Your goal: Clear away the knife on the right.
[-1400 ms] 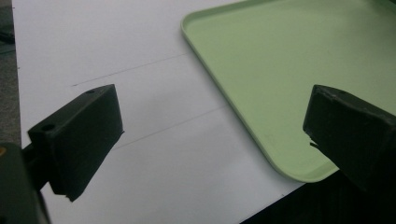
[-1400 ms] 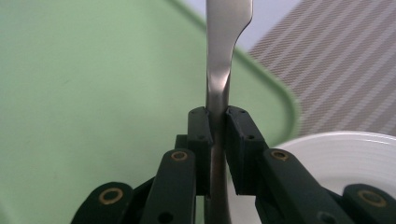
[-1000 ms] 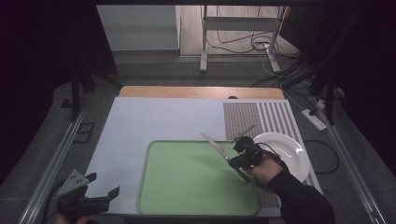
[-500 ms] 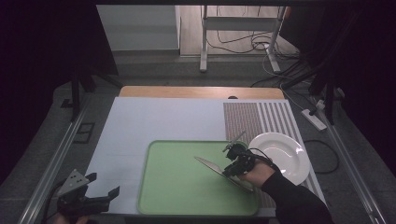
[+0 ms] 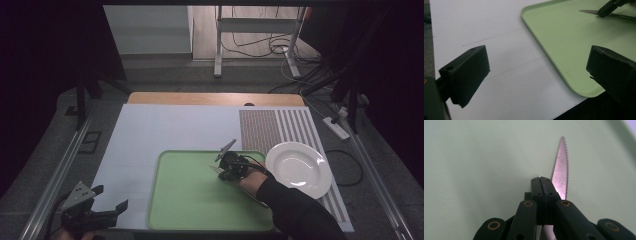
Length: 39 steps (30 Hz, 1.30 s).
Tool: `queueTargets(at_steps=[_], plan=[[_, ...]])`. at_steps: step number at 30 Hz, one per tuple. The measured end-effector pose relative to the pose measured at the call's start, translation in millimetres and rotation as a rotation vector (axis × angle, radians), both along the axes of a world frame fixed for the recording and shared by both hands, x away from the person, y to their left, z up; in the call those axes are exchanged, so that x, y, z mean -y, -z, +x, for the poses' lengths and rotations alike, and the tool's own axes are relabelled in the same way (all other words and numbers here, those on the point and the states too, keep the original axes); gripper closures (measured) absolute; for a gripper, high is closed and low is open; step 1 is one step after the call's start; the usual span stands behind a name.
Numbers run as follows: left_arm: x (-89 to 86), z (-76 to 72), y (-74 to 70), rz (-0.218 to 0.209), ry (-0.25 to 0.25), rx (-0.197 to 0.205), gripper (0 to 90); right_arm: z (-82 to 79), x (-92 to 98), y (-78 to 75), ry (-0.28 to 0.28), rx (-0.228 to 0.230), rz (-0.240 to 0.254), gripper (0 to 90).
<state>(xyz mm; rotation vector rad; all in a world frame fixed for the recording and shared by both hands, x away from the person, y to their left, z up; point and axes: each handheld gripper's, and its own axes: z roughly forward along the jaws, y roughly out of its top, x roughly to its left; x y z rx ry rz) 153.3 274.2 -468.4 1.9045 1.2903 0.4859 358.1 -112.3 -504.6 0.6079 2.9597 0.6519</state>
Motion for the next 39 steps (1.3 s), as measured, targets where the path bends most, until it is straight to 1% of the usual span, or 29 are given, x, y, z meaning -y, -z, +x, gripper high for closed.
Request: queueTargets(at_steps=[1,4,5,6,8,10,14,24,28,31,36,39], plan=[[0.0,0.0,0.0,-0.001,0.0,0.0,4.5,1.7,3.0,-0.6,0.017,0.003,-0.009,90.0],[0.3,0.0,-0.1,0.001,0.001,0.001,4.5,7.8,15.5,-1.8,0.064,-0.007,-0.017,90.0],[0.5,-0.1,-0.1,0.001,0.0,0.0,4.5,11.0,23.9,-2.7,0.094,-0.012,-0.023,90.0],[0.6,-0.1,-0.1,0.001,0.0,0.0,4.5,11.0,23.9,-2.7,0.094,-0.012,-0.023,90.0],[0.5,0.0,-0.1,0.001,0.0,0.0,4.5,13.4,32.3,-3.8,0.116,-0.005,-0.034,90.0],[0.3,0.0,-0.1,0.001,0.0,0.001,4.5,15.3,40.1,-4.2,0.134,-0.021,-0.027,90.0],[0.6,0.0,-0.2,0.002,0.001,0.001,4.5,16.2,54.0,-5.9,0.162,-0.017,-0.048,90.0],[0.7,0.1,-0.2,0.001,-0.001,-0.001,4.5,18.5,90.5,-7.9,0.236,-0.051,-0.038,90.0],[0.8,0.3,-0.3,0.004,0.001,0.0,4.5,19.2,92.8,-8.5,0.245,-0.058,-0.044,90.0],[0.7,0.2,-0.3,0.003,0.001,0.0,4.5,19.2,91.4,-9.3,0.243,-0.048,-0.052,89.5],[0.8,0.2,-0.3,0.004,0.001,0.0,4.5,19.7,92.1,-15.3,0.262,-0.043,-0.006,83.7],[1.1,0.2,-0.3,0.007,0.001,0.001,4.5,19.2,91.0,-17.5,0.271,-0.036,0.007,79.0]])
